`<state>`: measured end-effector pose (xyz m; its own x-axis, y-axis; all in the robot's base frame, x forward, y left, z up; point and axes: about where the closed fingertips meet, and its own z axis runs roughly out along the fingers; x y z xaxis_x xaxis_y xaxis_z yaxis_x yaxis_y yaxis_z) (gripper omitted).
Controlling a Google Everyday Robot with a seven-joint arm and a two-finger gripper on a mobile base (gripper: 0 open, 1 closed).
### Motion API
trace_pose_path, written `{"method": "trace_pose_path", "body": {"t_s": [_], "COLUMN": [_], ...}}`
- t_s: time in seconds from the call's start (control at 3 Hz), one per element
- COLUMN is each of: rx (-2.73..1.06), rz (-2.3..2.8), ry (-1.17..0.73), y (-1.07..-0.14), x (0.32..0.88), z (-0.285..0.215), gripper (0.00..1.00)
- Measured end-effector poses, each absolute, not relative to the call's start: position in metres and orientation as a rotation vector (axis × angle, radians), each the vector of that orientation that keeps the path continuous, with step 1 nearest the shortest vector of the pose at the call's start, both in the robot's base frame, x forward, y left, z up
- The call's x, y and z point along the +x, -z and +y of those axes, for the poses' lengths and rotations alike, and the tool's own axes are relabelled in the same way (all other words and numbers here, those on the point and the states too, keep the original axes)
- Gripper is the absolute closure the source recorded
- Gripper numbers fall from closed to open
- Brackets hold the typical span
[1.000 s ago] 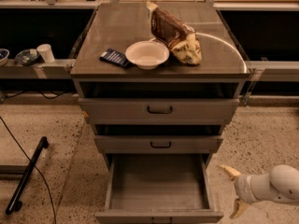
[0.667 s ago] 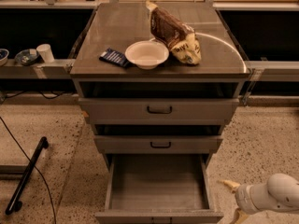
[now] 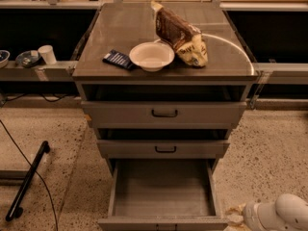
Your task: Close bottom drawer
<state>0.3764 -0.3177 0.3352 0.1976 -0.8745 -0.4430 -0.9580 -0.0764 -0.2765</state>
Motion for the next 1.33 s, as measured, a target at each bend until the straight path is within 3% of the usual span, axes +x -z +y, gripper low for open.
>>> {"method": "trace_pose_path", "body": {"t_s": [0.33,0.67,1.33], "rx": [-1.972,-1.999,-2.039], "rz": [1.694,1.722,1.728], "ry": [-0.201,-0.299,-0.360], "y": [-0.336,-0.307,-0.253], "x": [0.368,0.365,0.350], "z": [-0.325,-0.310,-0.270], "gripper": [0.86,1.00,1.00]}}
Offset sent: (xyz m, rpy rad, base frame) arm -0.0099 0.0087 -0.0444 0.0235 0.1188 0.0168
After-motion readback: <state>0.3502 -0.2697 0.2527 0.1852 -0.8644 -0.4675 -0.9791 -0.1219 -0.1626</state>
